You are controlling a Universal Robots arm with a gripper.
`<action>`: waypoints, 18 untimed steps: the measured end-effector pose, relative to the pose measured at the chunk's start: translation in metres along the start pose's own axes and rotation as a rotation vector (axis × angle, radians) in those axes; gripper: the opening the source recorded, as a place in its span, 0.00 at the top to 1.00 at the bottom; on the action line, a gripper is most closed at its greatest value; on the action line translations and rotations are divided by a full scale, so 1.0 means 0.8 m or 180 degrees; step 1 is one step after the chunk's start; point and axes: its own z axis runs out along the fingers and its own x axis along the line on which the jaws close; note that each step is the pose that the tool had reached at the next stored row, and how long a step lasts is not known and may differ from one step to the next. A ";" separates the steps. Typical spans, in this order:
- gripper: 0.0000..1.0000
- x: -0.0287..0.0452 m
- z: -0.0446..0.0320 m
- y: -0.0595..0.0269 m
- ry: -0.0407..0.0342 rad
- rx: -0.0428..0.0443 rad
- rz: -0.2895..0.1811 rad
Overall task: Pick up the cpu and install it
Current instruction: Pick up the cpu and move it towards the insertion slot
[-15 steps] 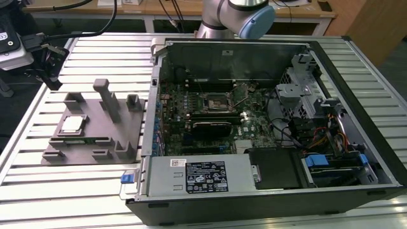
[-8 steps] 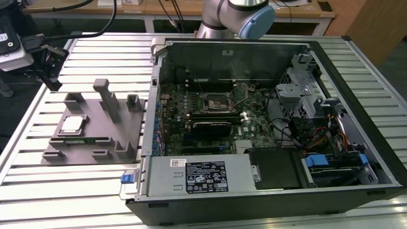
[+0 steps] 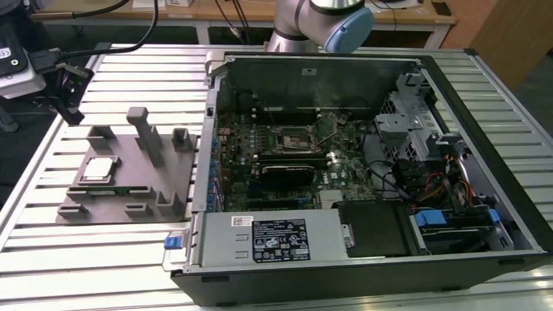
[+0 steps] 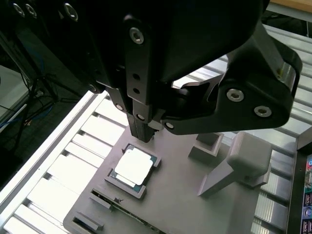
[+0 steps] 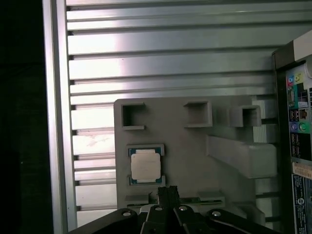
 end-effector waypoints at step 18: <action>0.89 0.0046 0.0155 -0.001 -0.0001 0.0018 -0.0001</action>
